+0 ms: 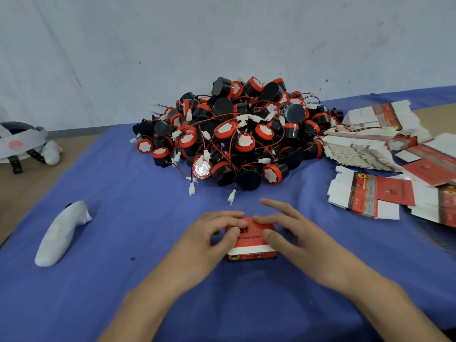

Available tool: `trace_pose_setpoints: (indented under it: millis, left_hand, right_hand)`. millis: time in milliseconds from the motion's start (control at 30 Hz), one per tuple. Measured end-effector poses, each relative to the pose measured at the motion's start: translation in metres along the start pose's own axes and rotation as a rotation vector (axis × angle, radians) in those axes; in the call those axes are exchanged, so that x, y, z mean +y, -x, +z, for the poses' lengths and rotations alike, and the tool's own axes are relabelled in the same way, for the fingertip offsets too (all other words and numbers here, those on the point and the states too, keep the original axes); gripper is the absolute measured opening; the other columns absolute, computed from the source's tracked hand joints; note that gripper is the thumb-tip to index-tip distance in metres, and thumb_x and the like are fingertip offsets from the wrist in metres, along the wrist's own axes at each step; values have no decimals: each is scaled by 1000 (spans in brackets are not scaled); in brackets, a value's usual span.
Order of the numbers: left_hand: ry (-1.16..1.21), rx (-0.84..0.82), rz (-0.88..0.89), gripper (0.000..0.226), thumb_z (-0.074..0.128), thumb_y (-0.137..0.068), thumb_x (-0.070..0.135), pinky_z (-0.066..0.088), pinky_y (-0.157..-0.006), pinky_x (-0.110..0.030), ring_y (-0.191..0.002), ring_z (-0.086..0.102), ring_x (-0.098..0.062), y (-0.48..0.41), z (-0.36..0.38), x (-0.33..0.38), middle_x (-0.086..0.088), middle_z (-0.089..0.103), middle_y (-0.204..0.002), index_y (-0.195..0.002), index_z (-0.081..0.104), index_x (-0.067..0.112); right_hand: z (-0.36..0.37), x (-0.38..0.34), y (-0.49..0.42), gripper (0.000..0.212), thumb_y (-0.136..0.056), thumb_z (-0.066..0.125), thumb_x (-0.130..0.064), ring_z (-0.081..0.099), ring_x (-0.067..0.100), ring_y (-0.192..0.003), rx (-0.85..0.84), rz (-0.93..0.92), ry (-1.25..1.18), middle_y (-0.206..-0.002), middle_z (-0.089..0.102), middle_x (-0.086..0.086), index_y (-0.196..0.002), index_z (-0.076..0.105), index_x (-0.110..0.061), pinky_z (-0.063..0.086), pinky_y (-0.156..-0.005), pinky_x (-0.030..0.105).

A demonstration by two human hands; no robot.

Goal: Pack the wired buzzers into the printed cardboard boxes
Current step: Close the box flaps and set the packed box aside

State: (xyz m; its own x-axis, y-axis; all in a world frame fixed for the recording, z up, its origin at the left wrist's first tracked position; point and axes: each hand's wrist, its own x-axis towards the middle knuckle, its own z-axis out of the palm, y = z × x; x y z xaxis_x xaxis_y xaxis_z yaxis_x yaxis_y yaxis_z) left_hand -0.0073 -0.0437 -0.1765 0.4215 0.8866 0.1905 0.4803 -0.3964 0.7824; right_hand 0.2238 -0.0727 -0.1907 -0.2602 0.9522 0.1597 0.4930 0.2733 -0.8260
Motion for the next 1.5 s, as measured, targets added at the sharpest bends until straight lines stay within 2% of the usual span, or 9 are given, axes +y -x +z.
trace_pose_setpoints:
  millis: [100,233,433,567,733,900,1133,1267,1500]
  left_hand:
    - [20,0,-21,23,55,-101,26,48,-93,-18,-118,49,6,0,4,1,42,54,-120,-106,69,44]
    - [113,40,-109,25,52,-103,20,49,-76,-13,-100,61,-1,-8,12,5,25,64,-109,-98,69,37]
    - [248,89,-316,14,56,-100,34,52,-67,-14,-80,68,-2,-21,18,9,6,72,-96,-97,69,29]
    - [261,91,-333,17,58,-100,36,50,-62,-12,-71,65,1,-22,19,8,4,72,-91,-97,69,24]
    - [287,132,-325,16,58,-100,32,50,-60,-12,-65,63,3,-21,22,11,3,70,-89,-94,69,21]
    - [341,176,-317,17,58,-100,31,47,-55,-11,-63,63,3,-17,25,15,3,69,-86,-94,69,19]
    - [407,280,-211,14,57,-100,33,50,-59,-12,-72,67,0,-12,31,27,16,71,-79,-96,67,24]
    - [462,359,-133,14,56,-99,34,51,-59,-14,-75,69,-4,-9,33,35,13,71,-83,-97,67,26]
    - [540,410,-88,15,52,-100,37,54,-64,-17,-80,69,-7,-4,43,43,9,71,-89,-101,65,29]
  right_hand:
    - [0,-1,0,42,-86,46,-64,45,-11,-128,8,-28,22,-137,43,-40,-124,57,-50,47,-97,18]
    - [2,-2,-3,17,-100,54,-43,52,-6,-120,25,-28,-9,-128,53,-34,-114,60,-50,46,-92,15]
    - [13,-5,-11,14,-100,59,-28,66,4,-89,148,123,-183,-102,67,-11,-97,66,-40,57,-79,26]
    - [15,-8,-14,12,-100,59,-26,66,1,-81,152,178,-265,-101,67,-7,-101,63,-37,53,-67,16]
    - [20,-6,-13,12,-103,52,-33,63,1,-86,144,204,-249,-101,67,-14,-110,56,-42,52,-74,17]
    - [23,-6,-11,15,-105,46,-34,54,0,-67,135,191,-270,-80,64,-16,-100,58,-41,49,-65,23]
    - [28,-18,-8,17,-105,48,-34,61,-4,-73,238,53,-486,-81,66,-19,-98,59,-45,48,-63,12]
    - [29,-26,-10,19,-88,51,-52,62,-5,-72,254,28,-625,-79,66,-19,-100,61,-41,48,-64,10]
    - [39,-34,-13,18,-90,51,-54,66,-1,-76,312,11,-658,-85,70,-13,-95,61,-40,50,-66,11]
